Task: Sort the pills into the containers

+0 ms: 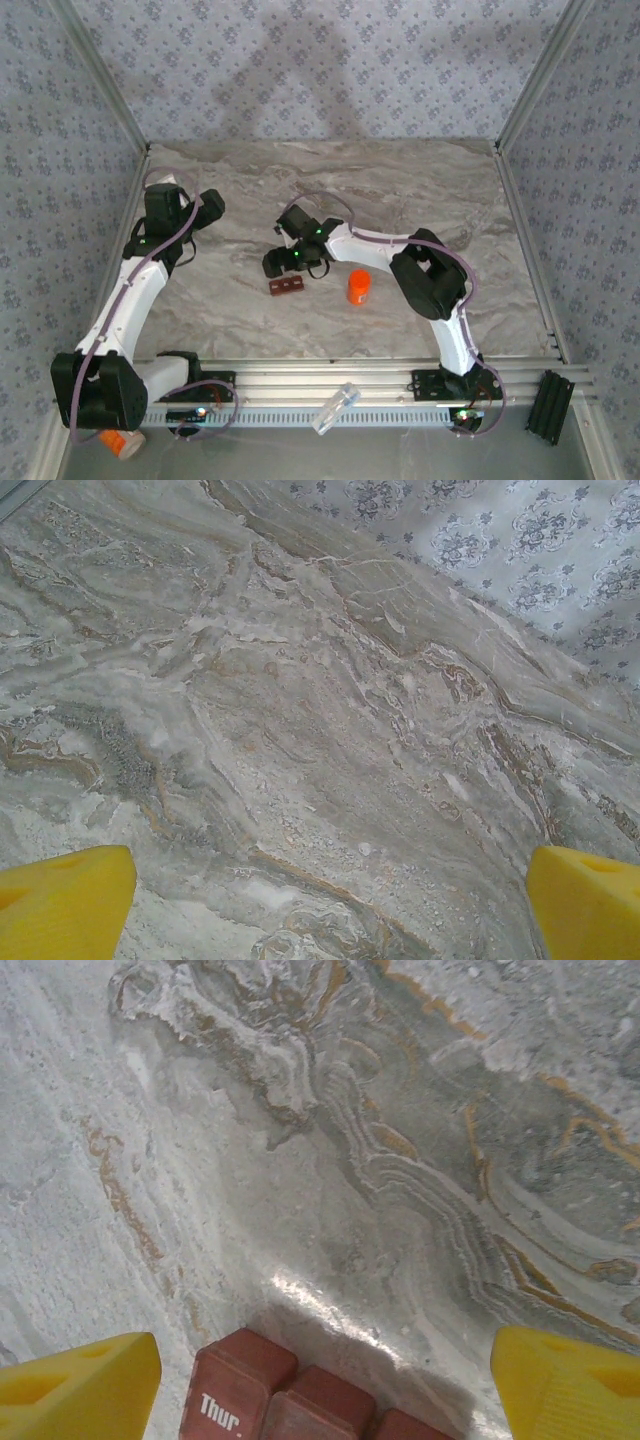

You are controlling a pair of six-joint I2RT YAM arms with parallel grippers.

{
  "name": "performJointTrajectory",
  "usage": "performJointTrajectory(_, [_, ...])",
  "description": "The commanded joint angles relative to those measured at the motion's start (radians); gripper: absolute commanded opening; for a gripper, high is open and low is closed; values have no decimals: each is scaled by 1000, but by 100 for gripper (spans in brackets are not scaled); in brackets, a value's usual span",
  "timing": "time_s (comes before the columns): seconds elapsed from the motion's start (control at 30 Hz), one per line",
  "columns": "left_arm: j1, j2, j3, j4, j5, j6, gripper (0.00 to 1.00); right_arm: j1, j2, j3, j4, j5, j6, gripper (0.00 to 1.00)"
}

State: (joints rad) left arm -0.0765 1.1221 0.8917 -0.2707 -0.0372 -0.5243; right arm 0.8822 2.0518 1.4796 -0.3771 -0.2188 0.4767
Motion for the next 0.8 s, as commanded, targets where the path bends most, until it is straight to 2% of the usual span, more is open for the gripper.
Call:
performJointTrajectory(0.0, [7,8,11,-9,19,-11,100,18,-4,-1,-22,-28,-28,87])
performJointTrajectory(0.37, [6,6,4,-12,11,-11,100,64,-74,-86,-19,-50,-18,83])
performJointTrajectory(0.77, [6,16,-4,2,13,-21,100,159,-154,-167,-11,-37,19,84])
